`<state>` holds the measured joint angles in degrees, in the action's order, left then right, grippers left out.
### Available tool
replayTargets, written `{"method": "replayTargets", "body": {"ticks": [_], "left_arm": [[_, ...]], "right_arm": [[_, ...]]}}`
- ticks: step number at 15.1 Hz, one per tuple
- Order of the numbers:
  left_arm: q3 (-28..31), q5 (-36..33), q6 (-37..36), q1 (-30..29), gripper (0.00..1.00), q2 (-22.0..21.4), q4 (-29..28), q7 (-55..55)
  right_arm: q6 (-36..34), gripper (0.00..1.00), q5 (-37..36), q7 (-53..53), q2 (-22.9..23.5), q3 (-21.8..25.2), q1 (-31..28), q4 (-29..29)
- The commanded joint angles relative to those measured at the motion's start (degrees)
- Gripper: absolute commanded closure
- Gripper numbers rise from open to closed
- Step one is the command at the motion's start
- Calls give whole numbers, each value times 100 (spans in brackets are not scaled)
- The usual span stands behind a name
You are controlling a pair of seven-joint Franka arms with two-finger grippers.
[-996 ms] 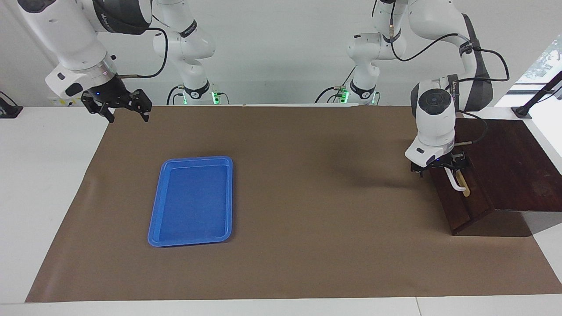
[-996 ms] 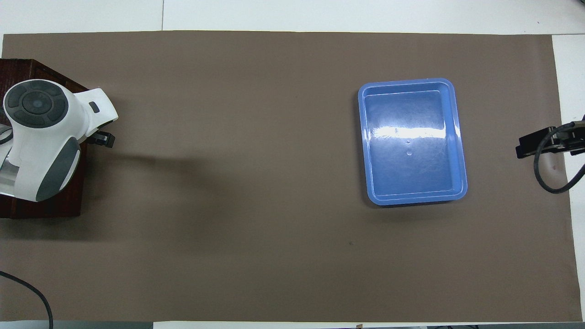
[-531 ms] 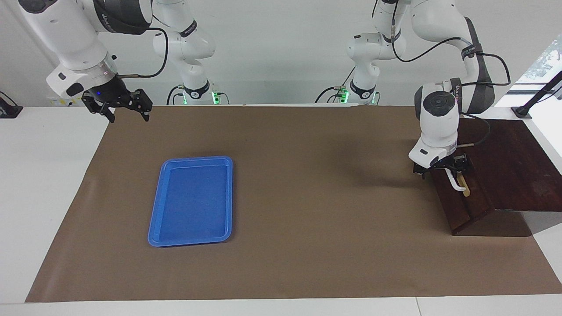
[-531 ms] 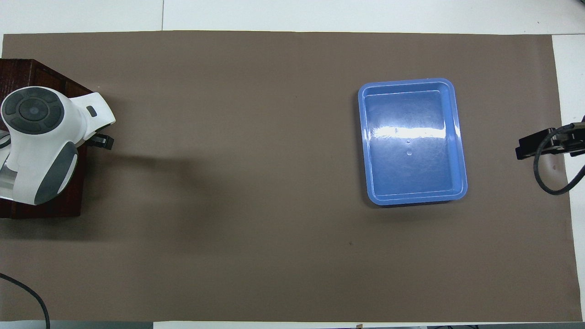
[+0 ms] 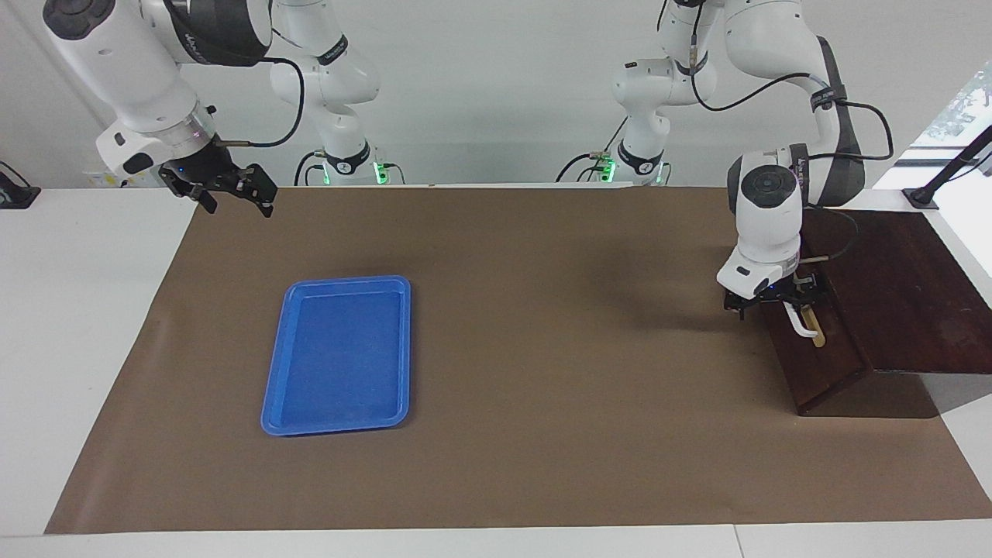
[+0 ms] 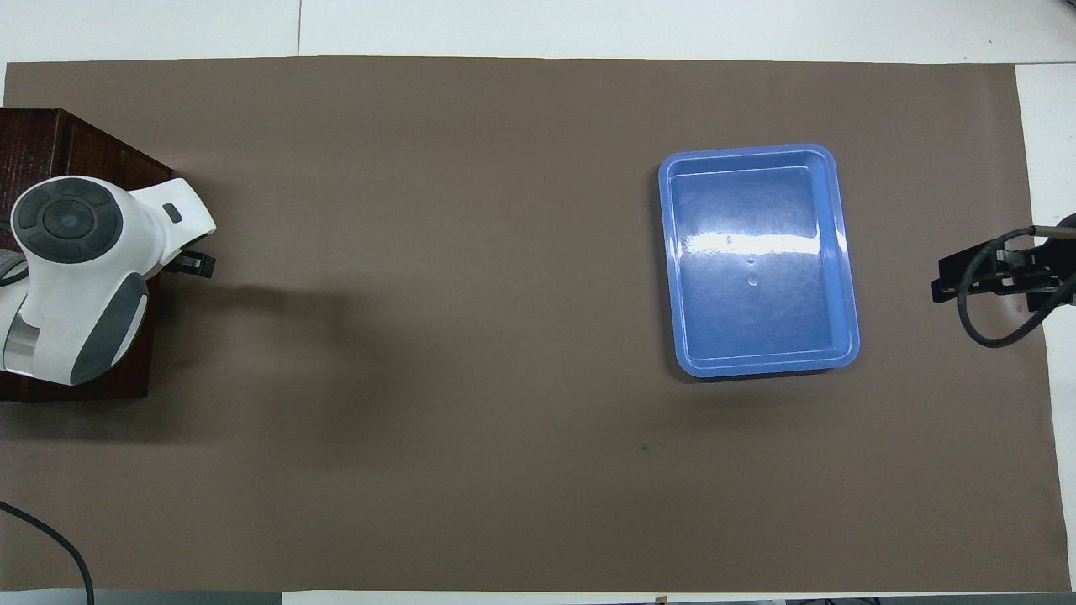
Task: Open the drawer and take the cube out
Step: 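Pull the drawer open with the left gripper while the right gripper approaches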
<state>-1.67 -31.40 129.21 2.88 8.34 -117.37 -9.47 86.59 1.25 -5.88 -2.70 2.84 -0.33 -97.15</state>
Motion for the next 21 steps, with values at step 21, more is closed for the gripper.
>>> {"method": "replayTargets", "body": {"ticks": [21], "left_arm": [[-26, 1136, -1045, 1382, 0, 176, 810, -1391]], "right_arm": [[3487, 0, 4302, -6081, 331, -82, 1386, -2291]]}}
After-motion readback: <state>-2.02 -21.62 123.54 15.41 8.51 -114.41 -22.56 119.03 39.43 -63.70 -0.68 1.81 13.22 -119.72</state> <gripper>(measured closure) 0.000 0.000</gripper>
